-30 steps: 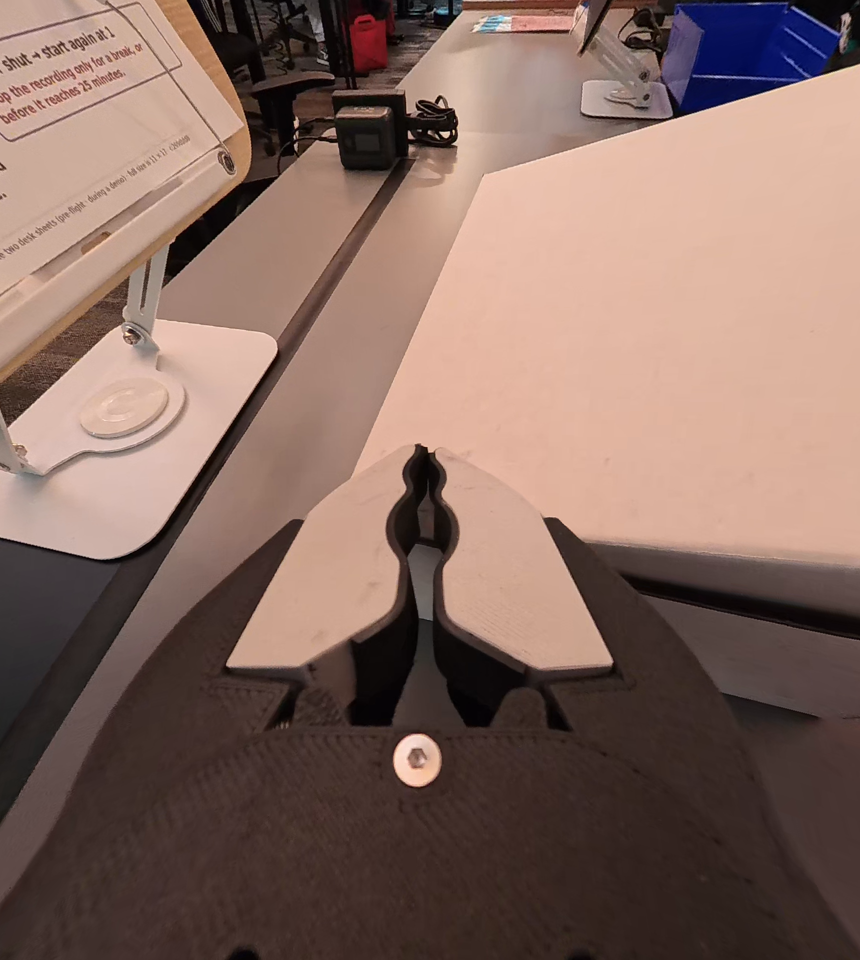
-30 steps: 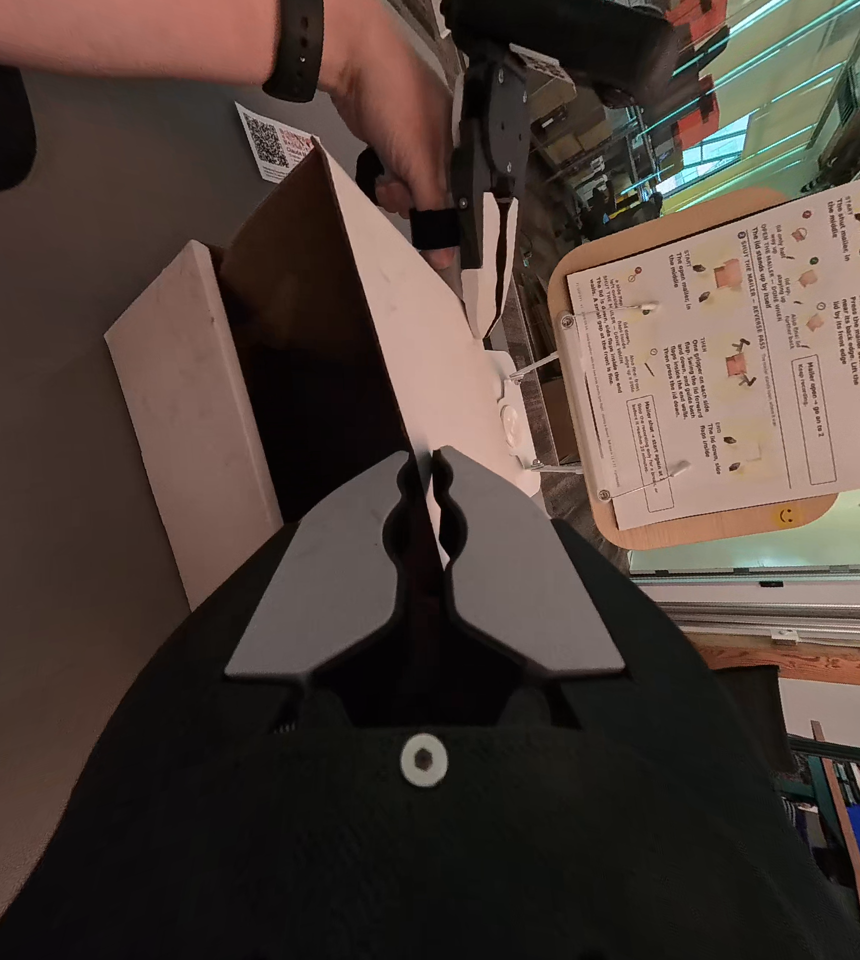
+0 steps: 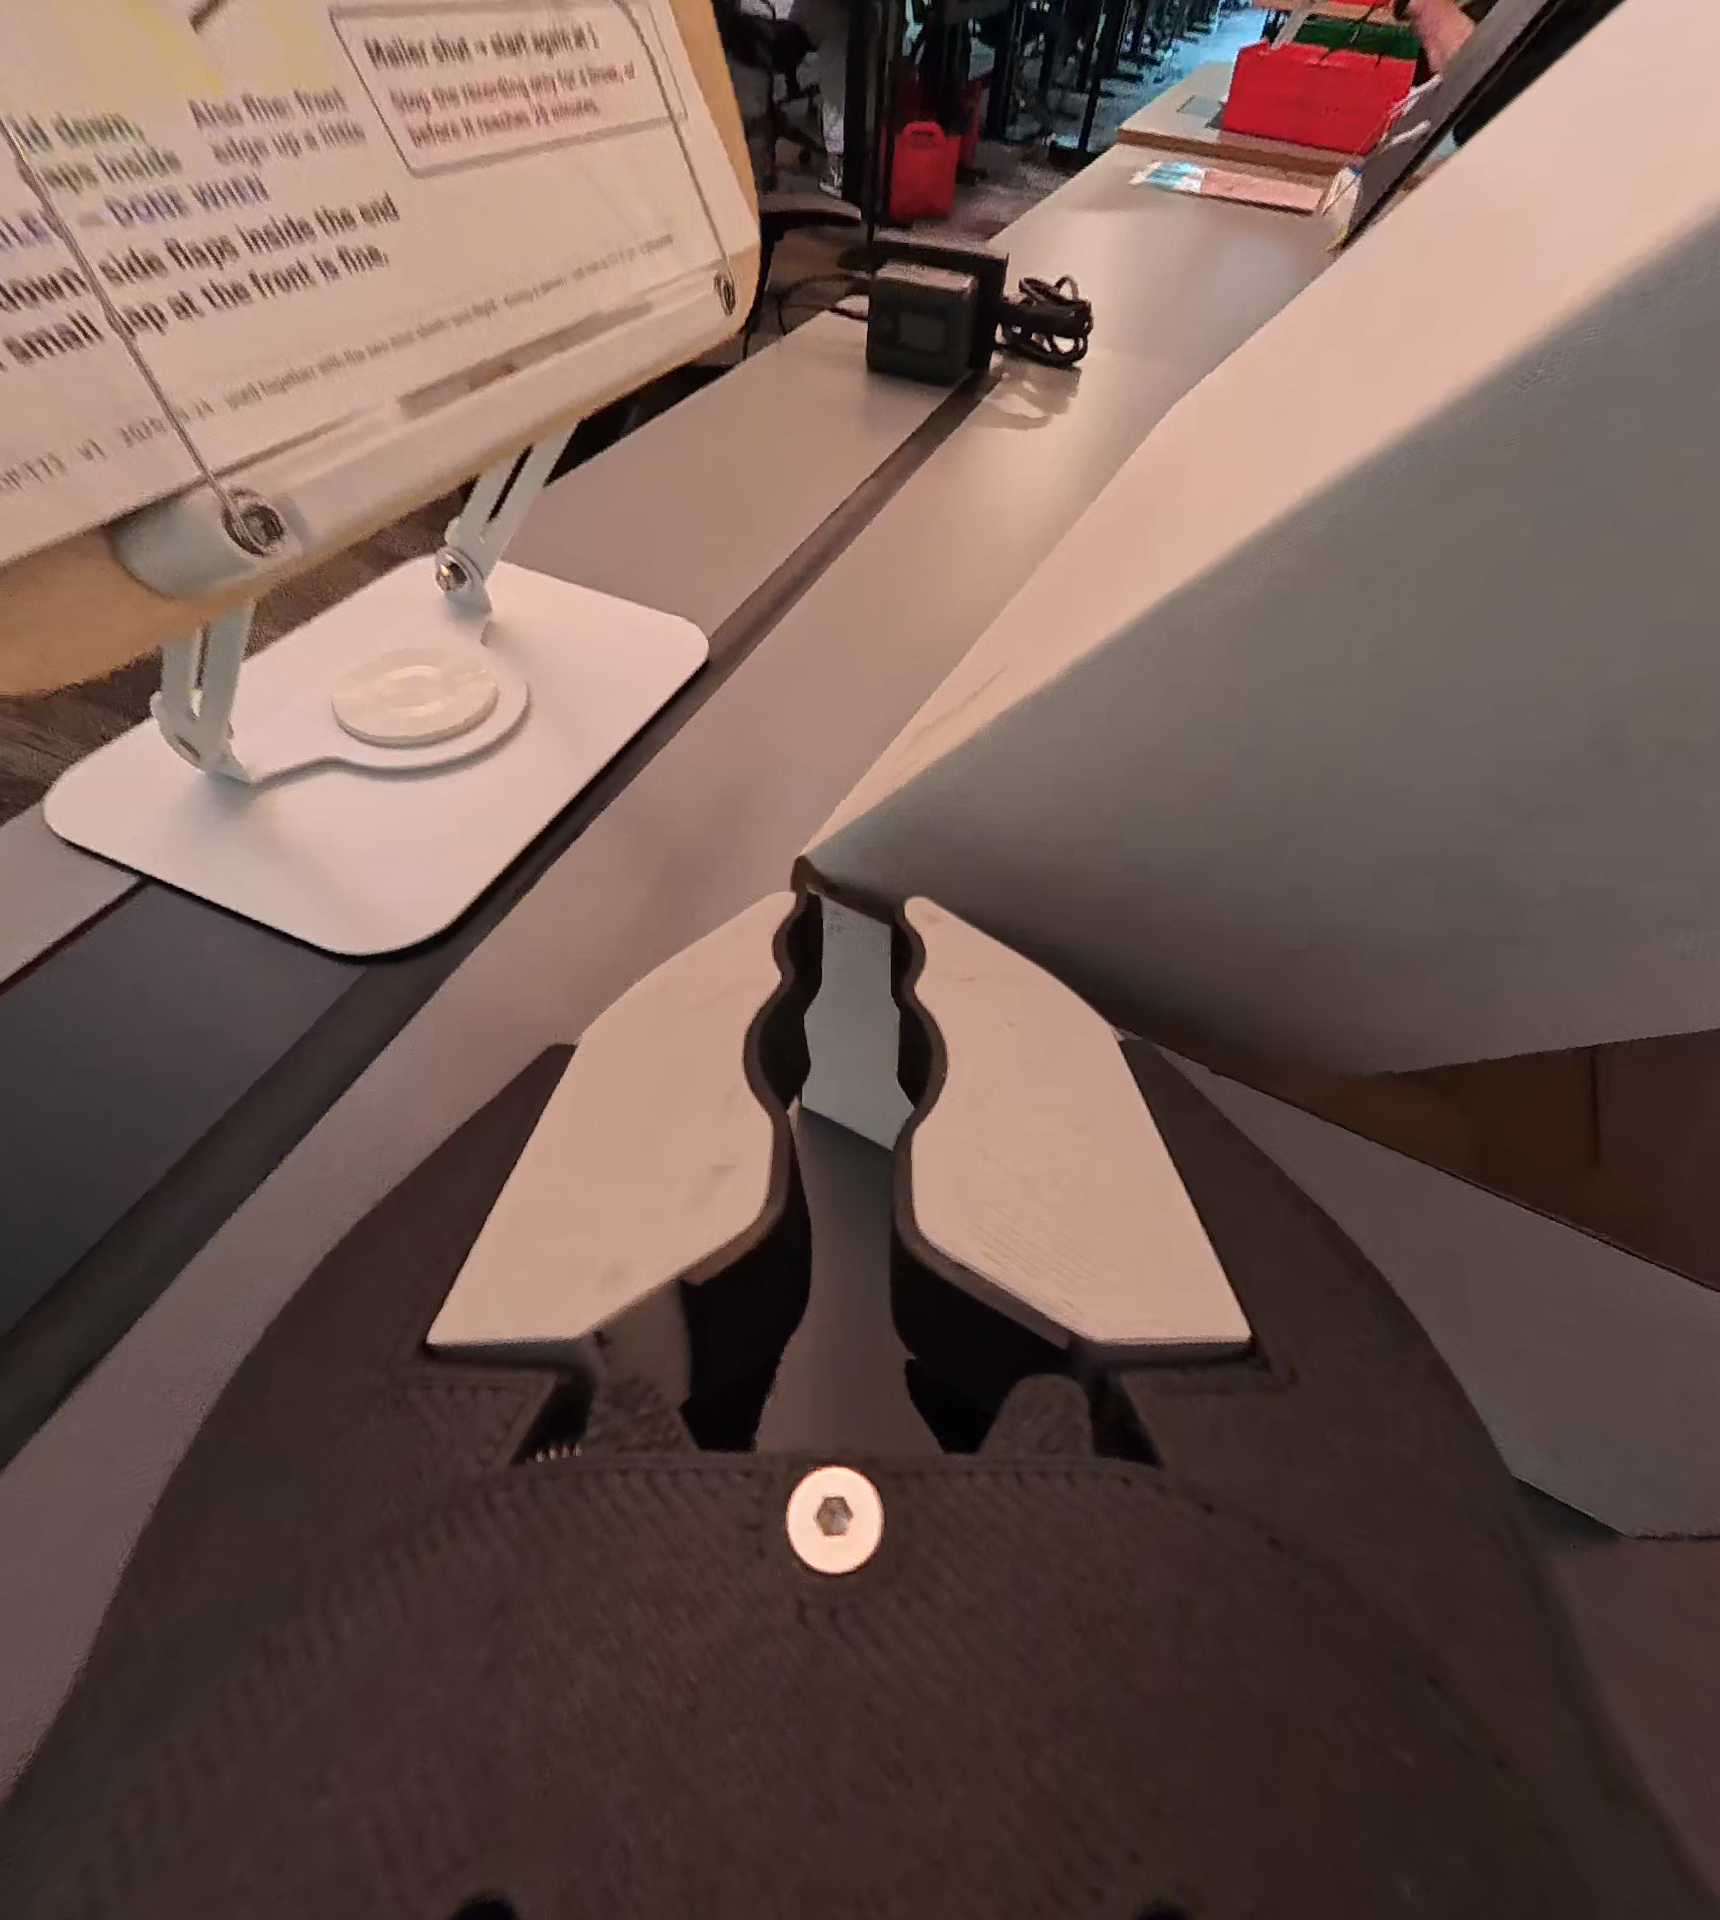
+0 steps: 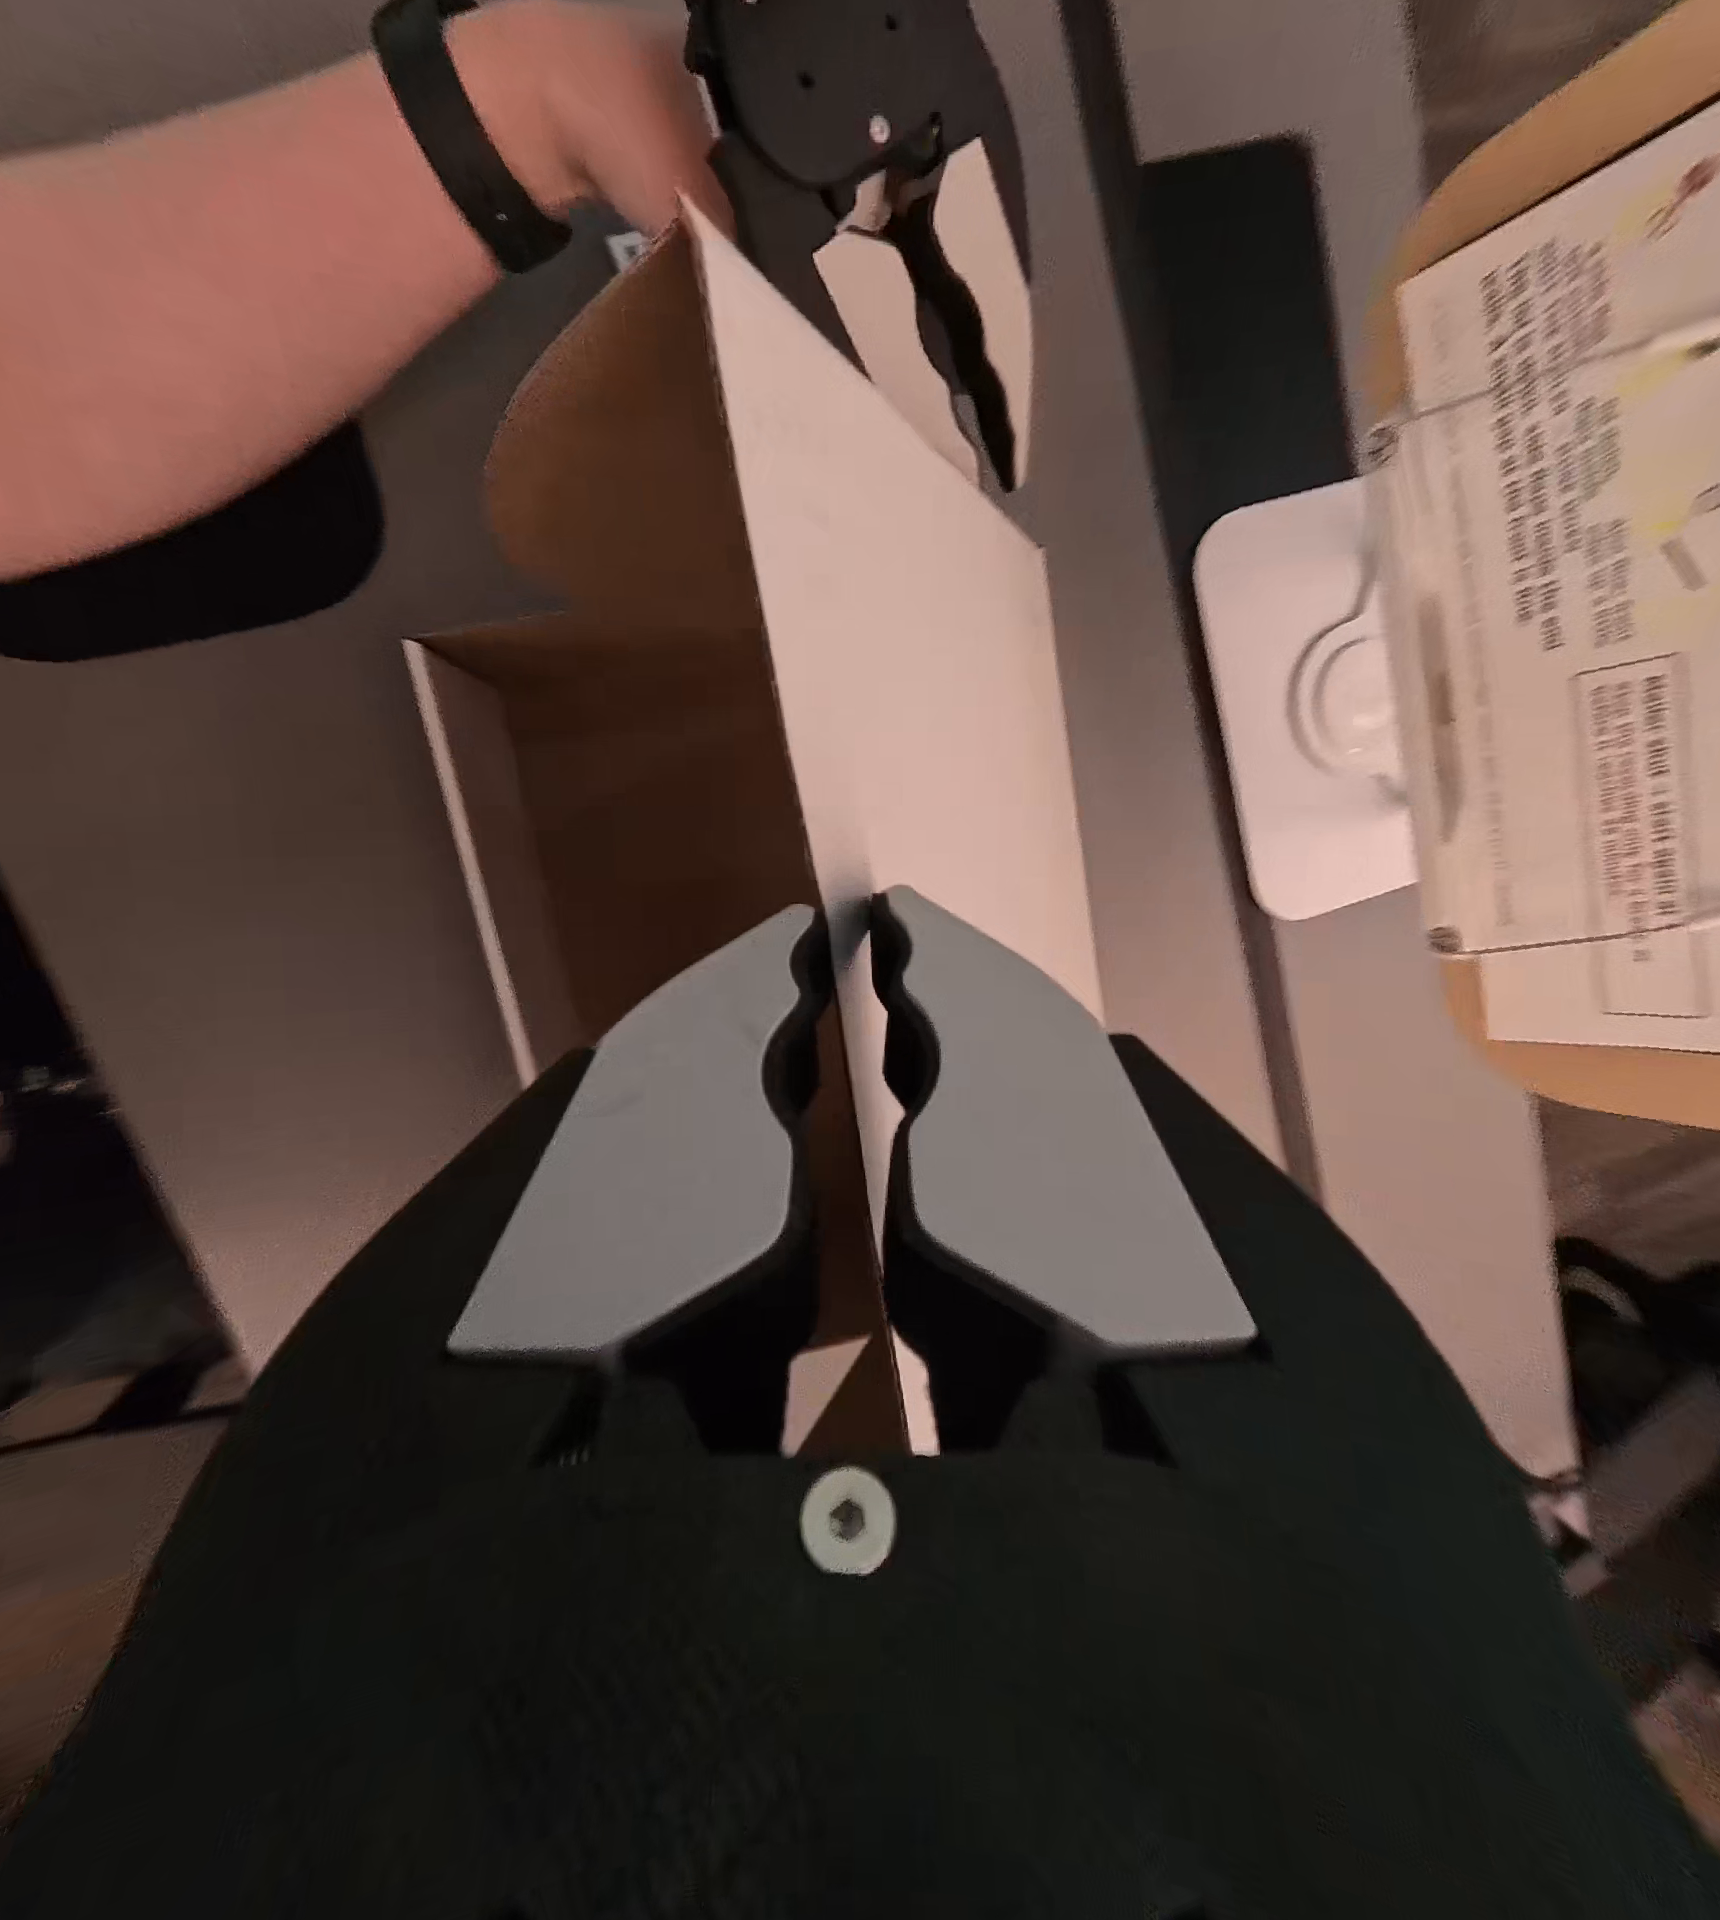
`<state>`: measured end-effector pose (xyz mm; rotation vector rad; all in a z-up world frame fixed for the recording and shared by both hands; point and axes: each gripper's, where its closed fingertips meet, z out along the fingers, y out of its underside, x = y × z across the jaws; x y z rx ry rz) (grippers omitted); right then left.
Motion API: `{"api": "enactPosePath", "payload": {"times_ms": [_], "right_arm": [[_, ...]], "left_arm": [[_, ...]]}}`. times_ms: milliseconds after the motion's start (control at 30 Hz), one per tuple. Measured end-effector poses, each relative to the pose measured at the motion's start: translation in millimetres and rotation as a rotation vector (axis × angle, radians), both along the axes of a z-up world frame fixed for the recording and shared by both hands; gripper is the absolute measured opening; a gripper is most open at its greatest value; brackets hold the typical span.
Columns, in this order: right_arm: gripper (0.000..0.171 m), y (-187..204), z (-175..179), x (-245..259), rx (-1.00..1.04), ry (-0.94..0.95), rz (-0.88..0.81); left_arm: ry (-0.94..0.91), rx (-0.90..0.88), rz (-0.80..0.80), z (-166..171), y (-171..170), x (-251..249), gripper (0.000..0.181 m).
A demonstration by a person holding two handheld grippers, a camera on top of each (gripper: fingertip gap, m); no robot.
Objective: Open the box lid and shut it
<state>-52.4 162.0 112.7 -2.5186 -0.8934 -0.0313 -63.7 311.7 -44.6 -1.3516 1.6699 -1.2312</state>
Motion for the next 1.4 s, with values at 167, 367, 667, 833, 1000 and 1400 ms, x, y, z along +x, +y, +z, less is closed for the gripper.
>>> {"api": "enactPosePath", "payload": {"times_ms": [167, 367, 667, 833, 1000, 1400], "right_arm": [[0.010, 11, 10, 9, -0.175, 0.168, -0.068], [0.012, 33, 23, 29, -0.255, 0.299, -0.159], [0.012, 45, 25, 39, -0.241, 0.342, -0.139], [0.011, 53, 28, 47, -0.223, 0.338, -0.172], [0.011, 53, 28, 47, -0.193, 0.316, -0.113], [0.029, 67, 42, 52, 0.171, 0.292, -0.026]], "left_arm": [[0.046, -0.005, -0.004, -16, -2, 7, 0.013], [0.005, -0.051, -0.008, -15, 0, 6, 0.024], [-0.211, -0.130, -0.246, 39, -43, -14, 0.109], [-0.137, 0.067, -0.147, 48, -58, -9, 0.144], [-0.142, 0.127, -0.044, 41, -46, 9, 0.141], [-0.250, -0.069, -0.163, 28, -48, 18, 0.111]]}}
